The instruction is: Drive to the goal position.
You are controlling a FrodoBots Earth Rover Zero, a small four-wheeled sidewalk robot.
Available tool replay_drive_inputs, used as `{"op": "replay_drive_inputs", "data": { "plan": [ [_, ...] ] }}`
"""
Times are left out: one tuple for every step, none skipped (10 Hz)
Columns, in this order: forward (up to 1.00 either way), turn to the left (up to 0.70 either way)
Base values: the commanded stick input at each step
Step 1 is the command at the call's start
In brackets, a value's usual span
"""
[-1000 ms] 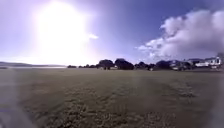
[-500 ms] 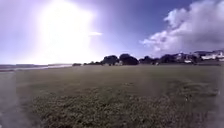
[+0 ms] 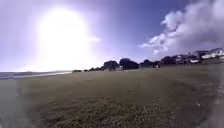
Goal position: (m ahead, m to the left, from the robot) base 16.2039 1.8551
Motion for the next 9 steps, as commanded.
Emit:
{"op": "replay_drive_inputs", "data": {
  "plan": [
    [0.70, -0.14],
    [0.70, -0.14],
    [0.70, -0.14],
    [0.70, -0.14],
    [0.70, -0.14],
    [0.70, -0.14],
    [0.70, -0.14],
    [0.70, -0.14],
    [0.70, -0.14]
  ]
}}
